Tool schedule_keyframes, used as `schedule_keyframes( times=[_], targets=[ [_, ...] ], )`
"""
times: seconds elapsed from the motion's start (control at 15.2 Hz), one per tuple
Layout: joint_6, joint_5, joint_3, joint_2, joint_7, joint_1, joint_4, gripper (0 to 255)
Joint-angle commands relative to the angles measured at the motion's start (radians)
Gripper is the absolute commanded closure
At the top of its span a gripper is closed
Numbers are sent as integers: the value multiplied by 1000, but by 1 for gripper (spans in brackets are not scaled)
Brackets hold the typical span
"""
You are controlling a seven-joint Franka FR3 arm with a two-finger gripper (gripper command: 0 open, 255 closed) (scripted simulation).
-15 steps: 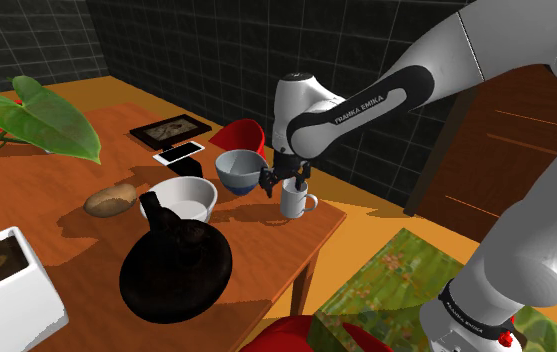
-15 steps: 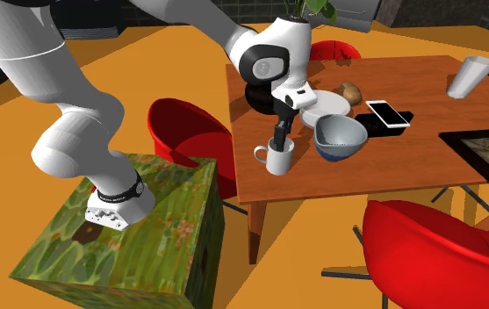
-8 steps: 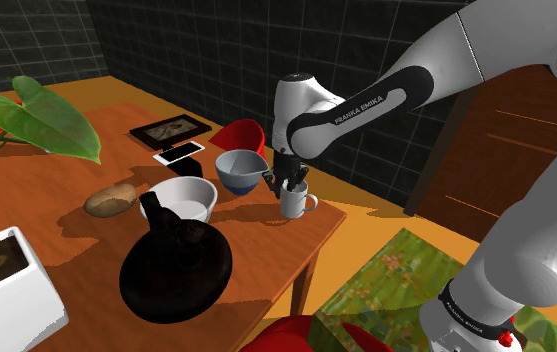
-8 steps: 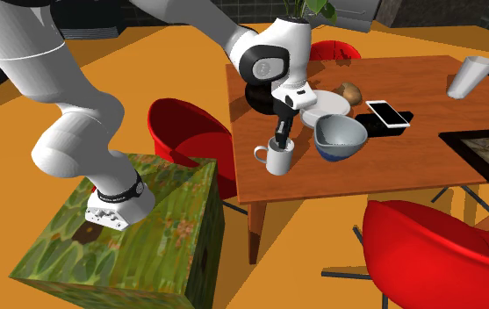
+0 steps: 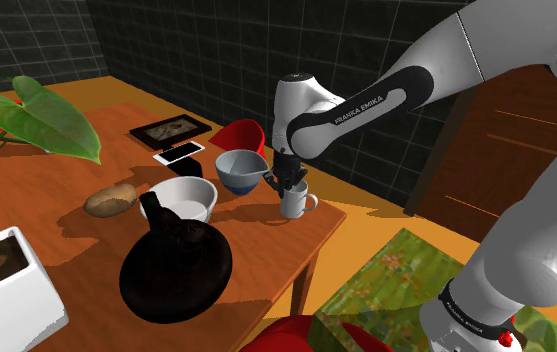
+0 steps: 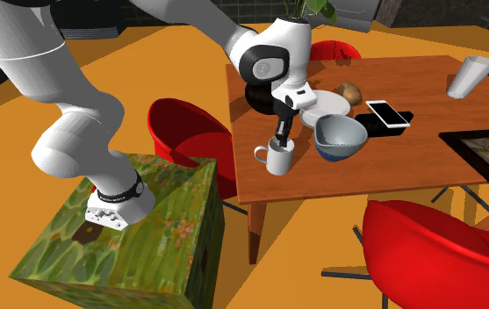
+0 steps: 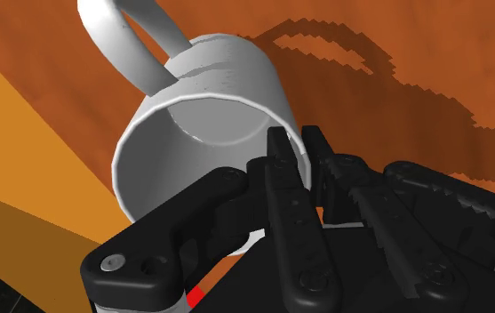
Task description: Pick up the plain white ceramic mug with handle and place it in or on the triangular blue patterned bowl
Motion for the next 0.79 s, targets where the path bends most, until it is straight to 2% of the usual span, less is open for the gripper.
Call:
schedule_keyframes(
  times=[0.0,0.73],
  targets=[
    [-13,4,0,-8,-3,0,6,255],
    [-161,34,-4,-83,-30,1,82,255]
  ],
)
